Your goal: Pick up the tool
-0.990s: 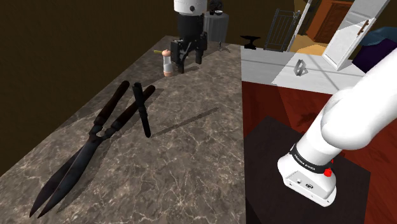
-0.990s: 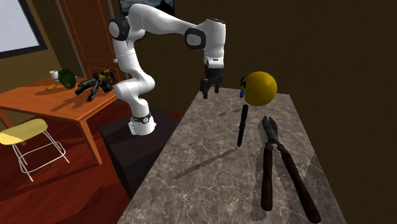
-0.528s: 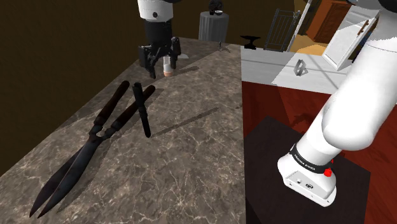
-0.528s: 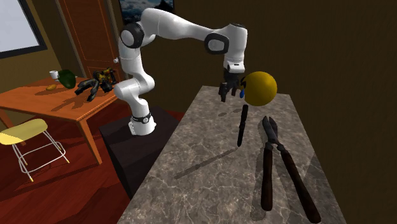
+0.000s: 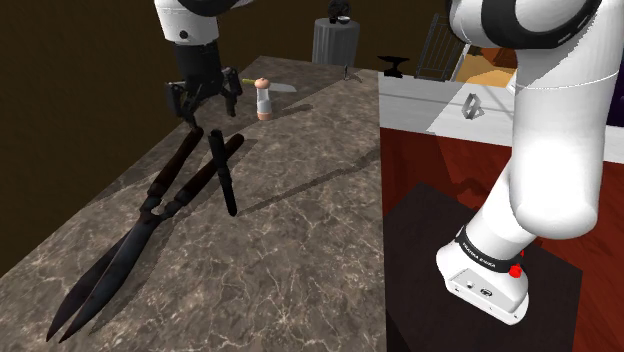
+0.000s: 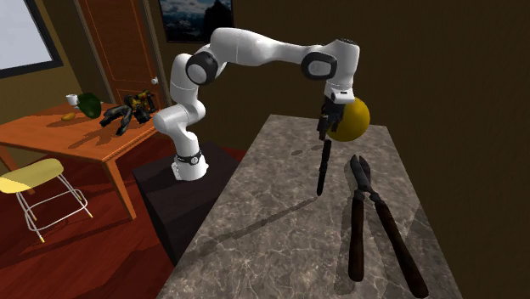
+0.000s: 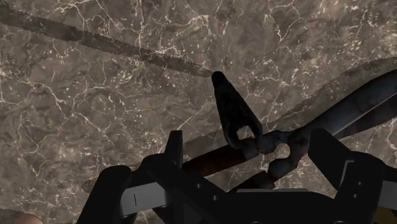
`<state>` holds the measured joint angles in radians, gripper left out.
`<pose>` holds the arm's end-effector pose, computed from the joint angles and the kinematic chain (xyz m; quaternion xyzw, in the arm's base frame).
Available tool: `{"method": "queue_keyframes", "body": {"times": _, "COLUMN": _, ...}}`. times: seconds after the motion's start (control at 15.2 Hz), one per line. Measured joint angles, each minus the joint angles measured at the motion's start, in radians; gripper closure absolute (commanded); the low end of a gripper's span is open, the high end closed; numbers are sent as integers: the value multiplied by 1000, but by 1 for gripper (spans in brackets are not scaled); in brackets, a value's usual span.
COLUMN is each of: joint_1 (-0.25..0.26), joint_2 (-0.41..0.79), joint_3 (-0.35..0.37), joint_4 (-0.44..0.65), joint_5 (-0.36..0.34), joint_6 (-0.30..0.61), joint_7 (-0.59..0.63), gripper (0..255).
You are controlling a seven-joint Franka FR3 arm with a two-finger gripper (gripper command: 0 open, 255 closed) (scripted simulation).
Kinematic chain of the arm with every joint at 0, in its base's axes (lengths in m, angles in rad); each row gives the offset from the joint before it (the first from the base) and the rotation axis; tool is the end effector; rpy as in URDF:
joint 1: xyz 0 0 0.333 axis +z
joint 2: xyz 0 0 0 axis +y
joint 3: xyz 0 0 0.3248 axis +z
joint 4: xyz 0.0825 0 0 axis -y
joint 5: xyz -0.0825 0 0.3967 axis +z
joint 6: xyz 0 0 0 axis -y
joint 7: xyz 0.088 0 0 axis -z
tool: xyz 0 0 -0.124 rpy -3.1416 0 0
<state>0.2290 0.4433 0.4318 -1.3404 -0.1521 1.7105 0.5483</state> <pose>0.5881 0.3692 0.4787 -0.9984 -0.0511 0.0228 0.0030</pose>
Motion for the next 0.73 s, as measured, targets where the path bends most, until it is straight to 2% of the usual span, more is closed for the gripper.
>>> {"method": "queue_keyframes", "body": {"times": 0.46, "joint_1": 0, "joint_2": 21, "joint_3": -4, "joint_4": -55, "joint_5": -8, "joint_6": 73, "joint_7": 8, "gripper": 0}}
{"method": "queue_keyframes", "body": {"times": 0.53, "joint_1": 0, "joint_2": 22, "joint_3": -4, "joint_4": -59, "joint_5": -8, "joint_6": 78, "joint_7": 8, "gripper": 255}}
{"method": "queue_keyframes", "body": {"times": 0.73, "joint_1": 0, "joint_2": 24, "joint_3": -5, "joint_4": -61, "joint_5": -9, "joint_6": 83, "joint_7": 9, "gripper": 255}}
